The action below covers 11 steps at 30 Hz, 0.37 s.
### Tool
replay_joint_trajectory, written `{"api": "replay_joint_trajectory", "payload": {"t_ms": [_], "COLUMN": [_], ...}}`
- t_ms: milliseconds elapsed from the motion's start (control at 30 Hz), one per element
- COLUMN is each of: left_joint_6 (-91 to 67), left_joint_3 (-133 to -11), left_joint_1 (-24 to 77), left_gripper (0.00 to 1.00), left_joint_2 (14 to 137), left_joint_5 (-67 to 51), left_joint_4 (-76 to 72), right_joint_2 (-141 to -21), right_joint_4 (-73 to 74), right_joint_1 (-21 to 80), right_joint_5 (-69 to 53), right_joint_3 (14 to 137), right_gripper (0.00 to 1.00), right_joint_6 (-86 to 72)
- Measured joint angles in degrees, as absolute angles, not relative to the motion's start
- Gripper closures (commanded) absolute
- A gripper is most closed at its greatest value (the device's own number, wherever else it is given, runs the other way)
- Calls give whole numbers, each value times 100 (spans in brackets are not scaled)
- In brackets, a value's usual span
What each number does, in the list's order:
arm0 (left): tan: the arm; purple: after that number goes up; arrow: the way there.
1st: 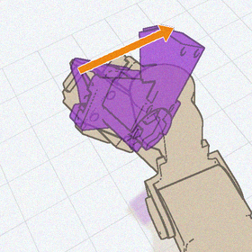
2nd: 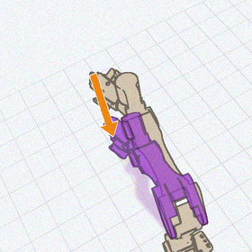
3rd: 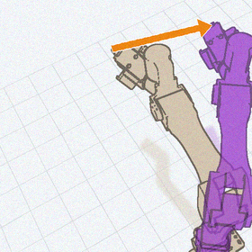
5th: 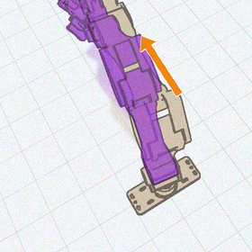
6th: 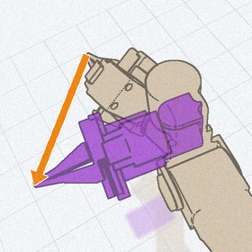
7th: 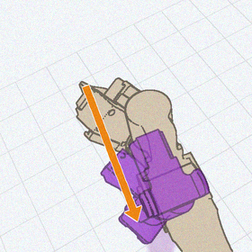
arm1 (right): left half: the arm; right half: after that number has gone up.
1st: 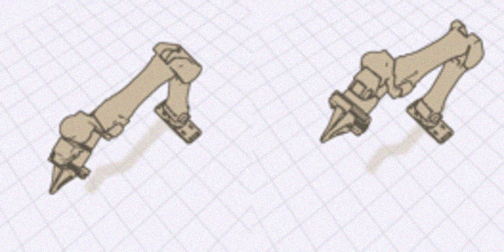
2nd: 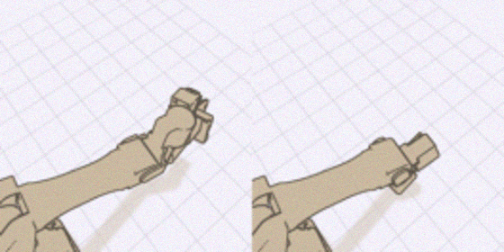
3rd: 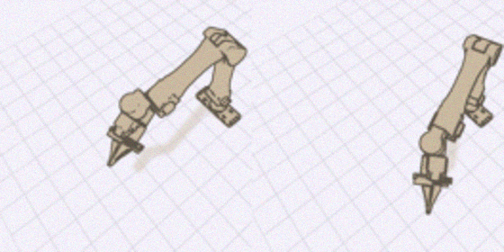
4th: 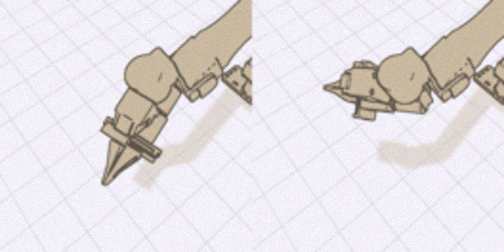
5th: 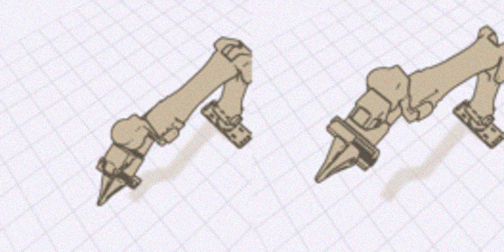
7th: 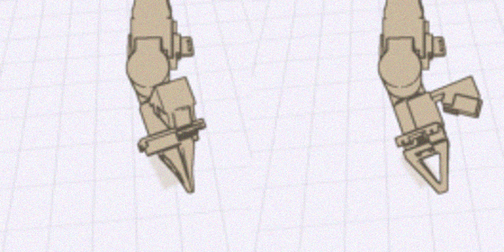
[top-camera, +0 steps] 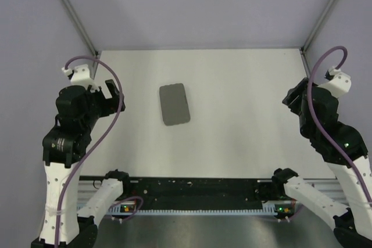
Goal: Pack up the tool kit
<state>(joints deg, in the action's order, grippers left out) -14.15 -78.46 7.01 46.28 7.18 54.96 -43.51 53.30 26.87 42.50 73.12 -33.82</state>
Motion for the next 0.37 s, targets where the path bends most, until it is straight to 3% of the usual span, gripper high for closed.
{"api": "replay_joint_trajectory", "payload": {"t_ms": [367], "left_joint_6": [-1278], "left_joint_3": [-7830], "left_joint_1": [701], "left_gripper": [1], "left_joint_2": [4628], "left_joint_5": [543], "left_joint_4": [5496], "right_joint_2": [-4399], "right_joint_4": [5391], "right_joint_1": [2687], "right_joint_5": [4316], "right_joint_3": [6989], "right_gripper": [43], "right_joint_6": [-3463]}}
